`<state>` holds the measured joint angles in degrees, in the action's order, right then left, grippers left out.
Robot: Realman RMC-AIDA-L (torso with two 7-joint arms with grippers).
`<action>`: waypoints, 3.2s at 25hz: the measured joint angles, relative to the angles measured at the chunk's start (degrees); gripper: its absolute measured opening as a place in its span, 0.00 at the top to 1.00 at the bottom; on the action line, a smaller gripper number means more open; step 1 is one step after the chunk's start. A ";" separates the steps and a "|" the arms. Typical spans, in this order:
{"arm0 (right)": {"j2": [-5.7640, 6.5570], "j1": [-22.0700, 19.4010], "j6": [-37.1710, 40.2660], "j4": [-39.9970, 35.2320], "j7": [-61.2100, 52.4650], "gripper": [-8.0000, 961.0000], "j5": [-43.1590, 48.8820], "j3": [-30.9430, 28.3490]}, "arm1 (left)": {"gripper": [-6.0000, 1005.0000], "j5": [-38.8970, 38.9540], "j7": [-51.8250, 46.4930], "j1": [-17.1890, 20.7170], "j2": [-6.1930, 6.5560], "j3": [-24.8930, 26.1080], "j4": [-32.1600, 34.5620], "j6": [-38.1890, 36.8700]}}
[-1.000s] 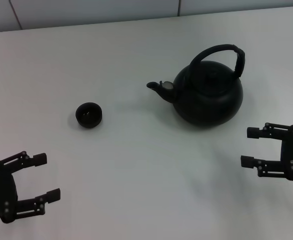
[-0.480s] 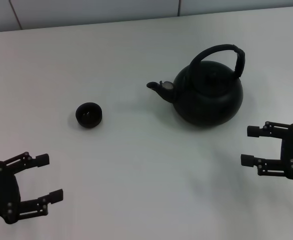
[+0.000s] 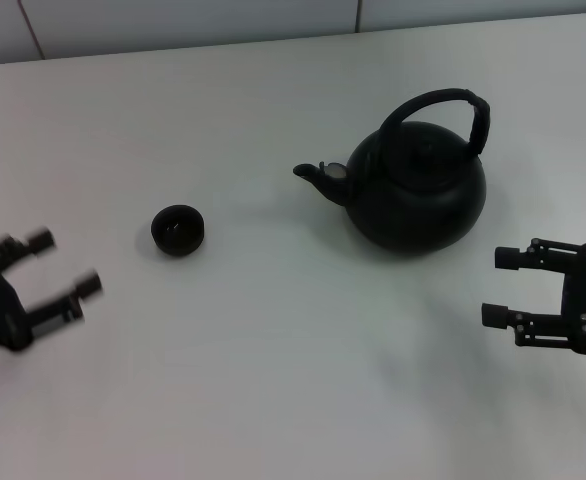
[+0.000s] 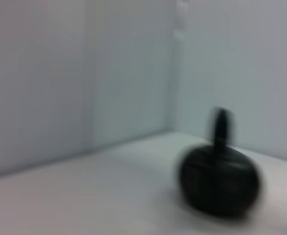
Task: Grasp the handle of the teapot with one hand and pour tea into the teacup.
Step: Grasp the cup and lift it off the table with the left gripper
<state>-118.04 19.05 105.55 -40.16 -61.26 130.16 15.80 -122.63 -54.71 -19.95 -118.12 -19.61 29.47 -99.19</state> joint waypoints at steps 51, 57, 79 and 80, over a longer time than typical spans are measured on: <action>0.28 0.33 -0.06 -0.56 -0.01 0.22 -1.83 -0.07 | 0.16 9.84 18.50 -9.41 -0.69 -2.80 -21.48 29.35; 0.44 0.24 0.00 -0.63 -0.04 0.22 -2.60 -0.07 | 0.16 9.85 18.50 -11.54 -0.96 -2.59 -22.54 32.56; 0.81 0.30 0.01 -0.71 -0.26 0.22 -3.34 -0.07 | 0.17 9.97 18.08 -15.38 -0.97 -2.37 -25.06 38.16; 0.81 0.30 0.01 -0.71 -0.26 0.22 -3.34 -0.07 | 0.17 9.97 17.99 -15.38 -0.96 -2.38 -25.09 38.17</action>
<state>-117.23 19.35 105.56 -40.87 -61.52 126.81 15.73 -112.66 -36.71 -35.33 -119.09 -21.99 4.39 -61.02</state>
